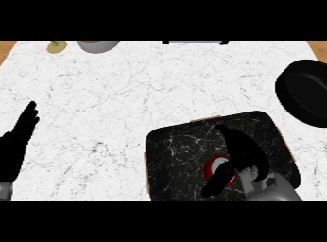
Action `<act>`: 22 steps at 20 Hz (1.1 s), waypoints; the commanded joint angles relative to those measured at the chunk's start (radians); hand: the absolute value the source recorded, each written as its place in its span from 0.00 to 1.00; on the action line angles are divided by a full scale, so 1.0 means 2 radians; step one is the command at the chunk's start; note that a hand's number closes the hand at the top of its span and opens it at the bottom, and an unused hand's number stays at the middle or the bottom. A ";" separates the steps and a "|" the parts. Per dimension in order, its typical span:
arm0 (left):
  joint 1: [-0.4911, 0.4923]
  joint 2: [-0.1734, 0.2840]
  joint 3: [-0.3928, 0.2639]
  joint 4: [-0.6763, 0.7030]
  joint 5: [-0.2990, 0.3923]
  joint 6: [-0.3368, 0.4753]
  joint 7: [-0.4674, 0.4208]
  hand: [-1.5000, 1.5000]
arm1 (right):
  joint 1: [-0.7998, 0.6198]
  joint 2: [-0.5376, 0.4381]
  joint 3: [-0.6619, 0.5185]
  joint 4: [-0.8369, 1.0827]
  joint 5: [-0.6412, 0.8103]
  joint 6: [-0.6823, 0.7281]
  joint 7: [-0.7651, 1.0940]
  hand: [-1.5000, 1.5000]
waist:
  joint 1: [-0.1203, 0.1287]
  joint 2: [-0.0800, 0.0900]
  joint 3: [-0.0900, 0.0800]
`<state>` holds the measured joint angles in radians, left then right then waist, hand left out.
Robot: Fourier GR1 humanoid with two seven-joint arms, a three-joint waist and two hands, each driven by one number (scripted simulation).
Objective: Pick the can from the tray and place it in the pot
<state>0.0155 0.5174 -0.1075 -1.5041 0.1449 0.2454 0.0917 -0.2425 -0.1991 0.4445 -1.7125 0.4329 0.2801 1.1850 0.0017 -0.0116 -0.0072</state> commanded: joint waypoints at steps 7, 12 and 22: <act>-0.001 -0.023 -0.001 0.021 -0.019 -0.001 -0.013 0.50 | -0.012 0.003 0.012 0.038 0.026 0.041 0.041 1.00 | 0.000 0.006 0.003; -0.013 -0.015 0.007 0.007 -0.025 -0.003 -0.001 0.50 | -0.091 0.017 -0.045 0.110 0.040 0.028 0.020 1.00 | 0.008 0.009 0.003; -0.047 -0.005 0.022 0.003 -0.007 -0.030 0.045 0.50 | -0.298 -0.020 -0.135 0.374 0.123 -0.045 -0.101 1.00 | 0.015 0.011 0.004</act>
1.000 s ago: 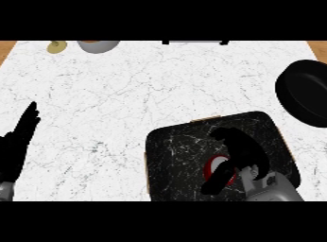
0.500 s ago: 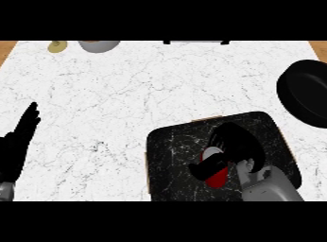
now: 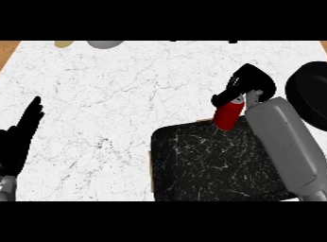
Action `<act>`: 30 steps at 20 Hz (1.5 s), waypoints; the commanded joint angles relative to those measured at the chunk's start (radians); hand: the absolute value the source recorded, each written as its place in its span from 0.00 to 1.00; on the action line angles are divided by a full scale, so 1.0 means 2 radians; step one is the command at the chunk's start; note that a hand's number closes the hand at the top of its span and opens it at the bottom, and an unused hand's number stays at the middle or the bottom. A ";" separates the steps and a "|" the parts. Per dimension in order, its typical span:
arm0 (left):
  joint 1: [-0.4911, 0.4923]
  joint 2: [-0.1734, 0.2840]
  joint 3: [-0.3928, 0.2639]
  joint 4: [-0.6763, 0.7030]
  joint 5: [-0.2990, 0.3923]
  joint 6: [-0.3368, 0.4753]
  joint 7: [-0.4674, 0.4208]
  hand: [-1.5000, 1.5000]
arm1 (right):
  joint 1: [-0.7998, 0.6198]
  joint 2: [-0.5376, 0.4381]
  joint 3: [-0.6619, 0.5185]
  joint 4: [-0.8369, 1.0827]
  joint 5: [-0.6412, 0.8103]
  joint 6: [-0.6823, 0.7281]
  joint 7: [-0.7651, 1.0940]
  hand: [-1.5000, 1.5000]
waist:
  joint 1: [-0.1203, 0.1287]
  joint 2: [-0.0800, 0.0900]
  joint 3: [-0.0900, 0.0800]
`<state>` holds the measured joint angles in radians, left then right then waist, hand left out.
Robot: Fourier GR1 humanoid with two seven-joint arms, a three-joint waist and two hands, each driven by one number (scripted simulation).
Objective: Pick the can from the tray and place it in the pot
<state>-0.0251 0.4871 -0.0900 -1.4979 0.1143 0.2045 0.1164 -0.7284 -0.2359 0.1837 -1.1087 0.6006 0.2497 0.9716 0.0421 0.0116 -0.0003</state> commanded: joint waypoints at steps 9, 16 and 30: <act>0.011 -0.010 0.006 0.003 -0.016 0.009 -0.011 0.50 | -0.161 -0.051 0.048 0.069 0.194 -0.078 0.068 1.00 | -0.011 -0.006 -0.001; 0.029 -0.003 0.017 -0.017 -0.008 -0.006 -0.002 0.50 | -0.195 -0.057 0.004 0.075 0.243 -0.152 0.077 1.00 | -0.010 -0.005 0.000; 0.005 -0.039 0.020 0.015 -0.035 -0.007 -0.009 0.50 | -0.172 -0.141 -0.106 0.098 0.239 -0.222 -0.043 1.00 | -0.017 -0.004 0.000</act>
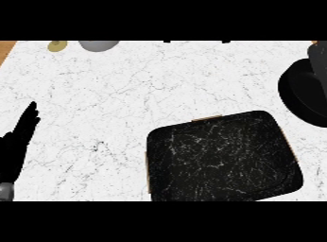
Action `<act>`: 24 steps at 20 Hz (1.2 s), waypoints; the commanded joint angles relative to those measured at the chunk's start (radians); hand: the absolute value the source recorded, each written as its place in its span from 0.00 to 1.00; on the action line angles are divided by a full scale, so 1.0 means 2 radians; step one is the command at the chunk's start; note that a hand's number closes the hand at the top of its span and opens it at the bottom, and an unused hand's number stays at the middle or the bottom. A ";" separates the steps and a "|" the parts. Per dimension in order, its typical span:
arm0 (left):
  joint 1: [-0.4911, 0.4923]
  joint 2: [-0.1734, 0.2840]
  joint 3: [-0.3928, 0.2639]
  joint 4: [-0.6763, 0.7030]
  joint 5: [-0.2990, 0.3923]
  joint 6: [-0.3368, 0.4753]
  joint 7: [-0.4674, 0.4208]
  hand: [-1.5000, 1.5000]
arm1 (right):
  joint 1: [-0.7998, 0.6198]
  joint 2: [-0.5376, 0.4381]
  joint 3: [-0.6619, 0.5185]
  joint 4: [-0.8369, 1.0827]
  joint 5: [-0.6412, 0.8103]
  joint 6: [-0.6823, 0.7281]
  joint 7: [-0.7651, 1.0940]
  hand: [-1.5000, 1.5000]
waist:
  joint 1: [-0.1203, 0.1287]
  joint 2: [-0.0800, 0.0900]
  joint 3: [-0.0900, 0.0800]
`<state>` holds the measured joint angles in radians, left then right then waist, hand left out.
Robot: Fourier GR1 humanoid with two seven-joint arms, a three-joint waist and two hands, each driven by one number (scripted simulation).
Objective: Pick the can from the tray and place it in the pot
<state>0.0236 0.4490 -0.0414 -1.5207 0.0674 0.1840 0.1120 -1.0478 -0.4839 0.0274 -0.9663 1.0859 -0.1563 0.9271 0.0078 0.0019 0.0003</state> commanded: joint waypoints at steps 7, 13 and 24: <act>-0.007 -0.005 0.015 -0.007 -0.004 -0.017 0.008 0.50 | 0.013 -0.079 -0.079 0.121 -0.034 -0.060 -0.144 1.00 | 0.005 0.002 0.000; 0.000 -0.023 0.005 -0.009 -0.014 -0.016 -0.001 0.50 | -0.015 -0.103 -0.123 0.249 -0.055 -0.111 -0.235 1.00 | 0.016 0.006 0.001; -0.004 -0.034 -0.012 -0.023 -0.037 -0.009 -0.002 0.50 | -0.021 -0.134 -0.178 0.366 -0.088 -0.126 -0.300 0.00 | 0.034 0.014 0.002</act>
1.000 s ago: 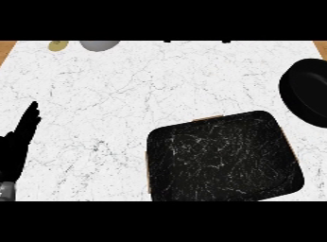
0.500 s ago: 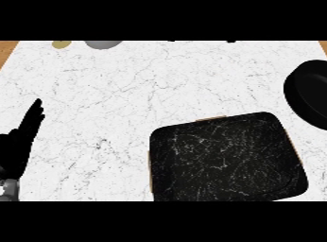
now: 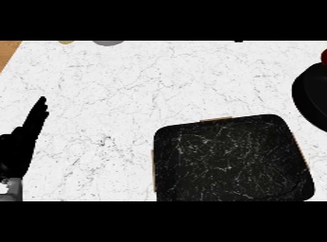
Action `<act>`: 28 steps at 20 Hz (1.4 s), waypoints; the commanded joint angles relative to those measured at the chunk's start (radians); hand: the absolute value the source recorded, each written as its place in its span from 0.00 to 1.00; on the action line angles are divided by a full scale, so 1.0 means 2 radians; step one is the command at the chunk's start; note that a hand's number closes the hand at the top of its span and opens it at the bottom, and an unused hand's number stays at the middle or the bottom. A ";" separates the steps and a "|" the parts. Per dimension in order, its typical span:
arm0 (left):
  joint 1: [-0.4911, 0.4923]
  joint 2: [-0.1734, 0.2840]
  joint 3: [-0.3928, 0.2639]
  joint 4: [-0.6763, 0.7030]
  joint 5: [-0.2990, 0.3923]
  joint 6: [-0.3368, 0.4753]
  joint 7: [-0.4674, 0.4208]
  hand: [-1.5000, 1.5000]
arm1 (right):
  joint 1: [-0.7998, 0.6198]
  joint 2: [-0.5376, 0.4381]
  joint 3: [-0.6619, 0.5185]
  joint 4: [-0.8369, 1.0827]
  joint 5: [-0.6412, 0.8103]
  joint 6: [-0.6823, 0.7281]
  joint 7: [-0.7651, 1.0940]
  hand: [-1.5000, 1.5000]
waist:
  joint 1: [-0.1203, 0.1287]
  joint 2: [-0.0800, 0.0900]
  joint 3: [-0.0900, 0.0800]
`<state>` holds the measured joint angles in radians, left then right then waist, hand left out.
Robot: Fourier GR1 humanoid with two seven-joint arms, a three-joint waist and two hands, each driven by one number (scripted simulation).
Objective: Pick the can from the tray and place it in the pot
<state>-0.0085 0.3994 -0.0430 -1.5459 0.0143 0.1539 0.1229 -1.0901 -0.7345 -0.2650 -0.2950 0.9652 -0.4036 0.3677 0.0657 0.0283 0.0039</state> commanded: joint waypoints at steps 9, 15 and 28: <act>0.013 -0.006 -0.006 0.001 -0.006 -0.011 -0.009 0.50 | 0.010 -0.006 -0.079 0.043 -0.074 -0.032 -0.109 0.00 | 0.005 0.001 0.001; -0.020 -0.002 0.016 0.034 0.003 -0.011 -0.006 0.50 | -0.014 0.033 -0.152 -0.021 -0.154 -0.132 -0.193 0.00 | -0.005 0.000 0.001; 0.026 -0.004 0.028 -0.008 -0.008 -0.013 0.004 0.50 | 0.044 -0.007 -0.234 -0.036 -0.286 0.006 -0.284 0.00 | -0.028 -0.014 -0.002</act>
<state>0.0068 0.3950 0.0066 -1.5386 0.0052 0.1296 0.1340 -1.0516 -0.7221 -0.6973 -0.3413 0.4608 -0.4743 -0.1728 0.0244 0.0076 0.0017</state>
